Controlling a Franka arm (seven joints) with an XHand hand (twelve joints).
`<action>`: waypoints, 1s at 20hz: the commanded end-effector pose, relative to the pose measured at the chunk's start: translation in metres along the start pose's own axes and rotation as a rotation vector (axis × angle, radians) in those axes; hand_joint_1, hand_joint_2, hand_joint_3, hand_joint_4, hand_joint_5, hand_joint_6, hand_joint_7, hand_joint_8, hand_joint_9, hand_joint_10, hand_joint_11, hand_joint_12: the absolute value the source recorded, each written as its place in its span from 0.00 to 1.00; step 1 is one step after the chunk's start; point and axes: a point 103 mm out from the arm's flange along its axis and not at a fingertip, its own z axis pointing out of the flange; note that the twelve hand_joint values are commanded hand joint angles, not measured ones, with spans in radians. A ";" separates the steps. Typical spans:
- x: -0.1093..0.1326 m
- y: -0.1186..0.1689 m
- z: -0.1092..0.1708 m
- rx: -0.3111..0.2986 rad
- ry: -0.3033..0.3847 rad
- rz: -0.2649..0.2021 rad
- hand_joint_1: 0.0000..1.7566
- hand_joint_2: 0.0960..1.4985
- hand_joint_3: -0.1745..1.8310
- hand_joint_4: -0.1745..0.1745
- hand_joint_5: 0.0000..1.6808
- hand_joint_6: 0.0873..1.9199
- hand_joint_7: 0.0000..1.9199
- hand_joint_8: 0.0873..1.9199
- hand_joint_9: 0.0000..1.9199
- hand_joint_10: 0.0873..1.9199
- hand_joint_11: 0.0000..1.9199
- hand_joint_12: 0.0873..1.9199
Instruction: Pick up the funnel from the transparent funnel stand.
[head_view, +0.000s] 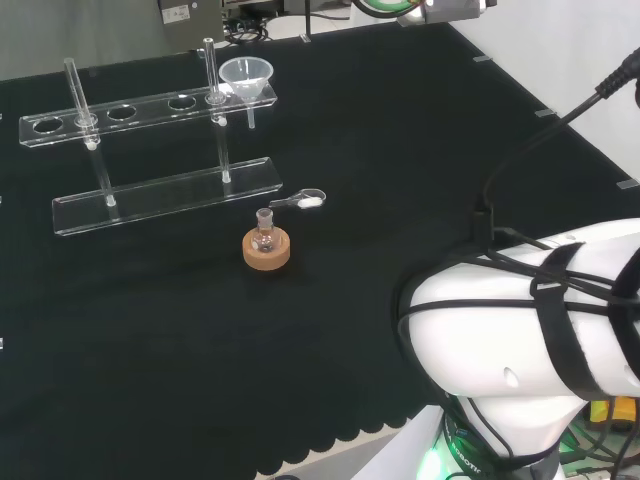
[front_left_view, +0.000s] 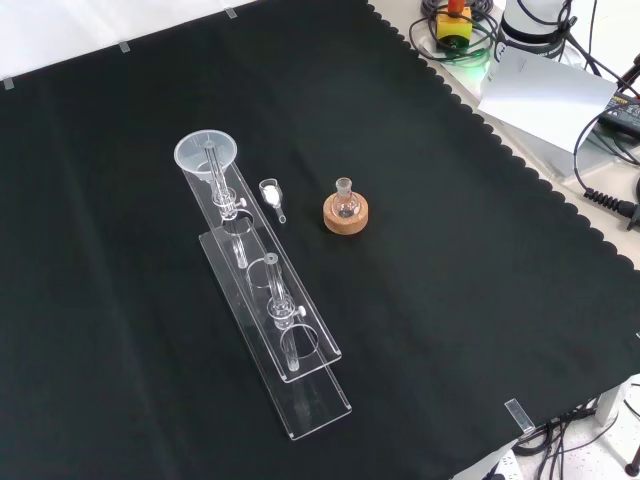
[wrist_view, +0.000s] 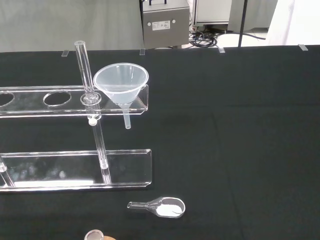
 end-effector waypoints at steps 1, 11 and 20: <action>-0.004 0.000 0.000 0.000 0.009 0.004 0.01 0.75 0.35 0.50 0.10 0.07 0.01 0.24 0.09 0.31 0.02 0.68; 0.002 0.005 0.000 0.015 0.009 0.033 0.00 0.81 0.28 0.50 0.13 0.00 0.01 0.24 0.09 0.30 0.00 0.72; -0.012 0.037 0.019 0.039 0.007 0.119 0.00 0.81 0.27 0.50 0.13 0.00 0.01 0.24 0.09 0.30 0.00 0.72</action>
